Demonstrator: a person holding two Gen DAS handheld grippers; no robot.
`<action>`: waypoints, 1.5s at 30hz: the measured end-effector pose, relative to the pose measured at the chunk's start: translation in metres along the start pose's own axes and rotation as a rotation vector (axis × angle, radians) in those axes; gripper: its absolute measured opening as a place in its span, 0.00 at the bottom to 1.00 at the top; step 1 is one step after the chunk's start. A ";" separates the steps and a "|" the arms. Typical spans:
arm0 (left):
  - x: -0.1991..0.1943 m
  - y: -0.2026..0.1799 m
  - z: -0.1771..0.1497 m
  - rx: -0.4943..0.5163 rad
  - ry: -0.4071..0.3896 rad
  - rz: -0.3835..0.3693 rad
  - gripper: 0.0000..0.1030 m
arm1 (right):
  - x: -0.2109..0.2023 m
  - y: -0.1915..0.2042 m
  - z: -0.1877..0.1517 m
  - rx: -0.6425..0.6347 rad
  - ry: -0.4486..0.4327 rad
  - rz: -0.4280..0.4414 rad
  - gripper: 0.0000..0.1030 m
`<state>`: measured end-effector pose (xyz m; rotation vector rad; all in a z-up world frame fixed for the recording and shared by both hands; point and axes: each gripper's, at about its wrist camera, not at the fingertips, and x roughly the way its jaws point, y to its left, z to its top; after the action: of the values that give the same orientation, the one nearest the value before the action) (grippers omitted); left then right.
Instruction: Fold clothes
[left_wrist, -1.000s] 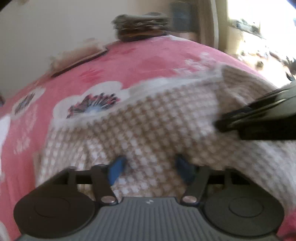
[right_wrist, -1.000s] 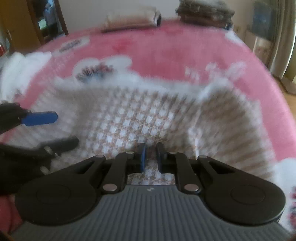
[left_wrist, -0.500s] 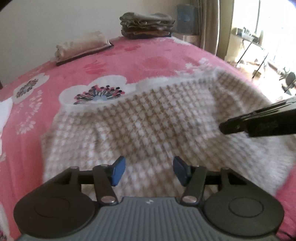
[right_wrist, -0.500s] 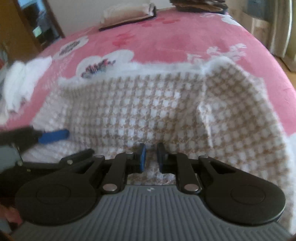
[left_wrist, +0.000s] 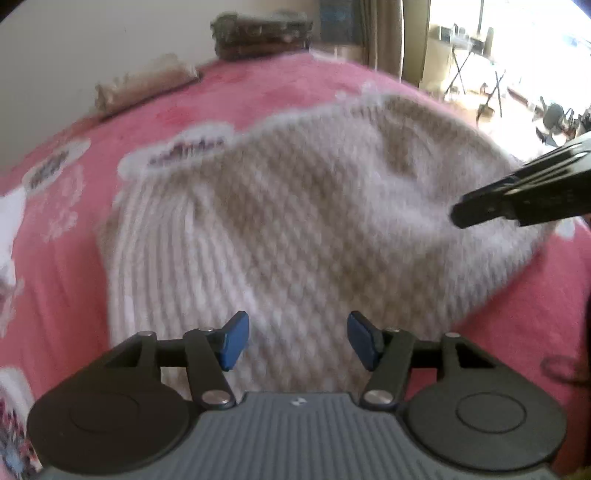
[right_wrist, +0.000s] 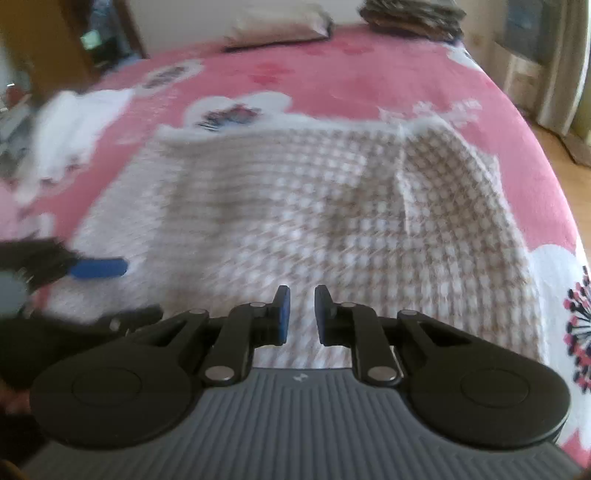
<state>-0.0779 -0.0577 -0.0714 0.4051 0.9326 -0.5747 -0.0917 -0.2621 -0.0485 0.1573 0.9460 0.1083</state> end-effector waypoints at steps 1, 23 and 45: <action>0.012 0.000 -0.005 -0.008 0.040 0.010 0.59 | 0.000 0.001 -0.007 0.006 0.022 0.012 0.14; -0.018 0.014 -0.016 -0.096 -0.078 0.028 0.69 | -0.004 0.031 -0.041 -0.064 -0.009 -0.008 0.22; 0.020 0.009 0.035 -0.055 -0.002 0.109 0.79 | 0.017 -0.030 -0.060 0.076 0.012 -0.160 0.29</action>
<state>-0.0408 -0.0754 -0.0683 0.4030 0.9171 -0.4488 -0.1298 -0.2832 -0.1023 0.1502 0.9718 -0.0742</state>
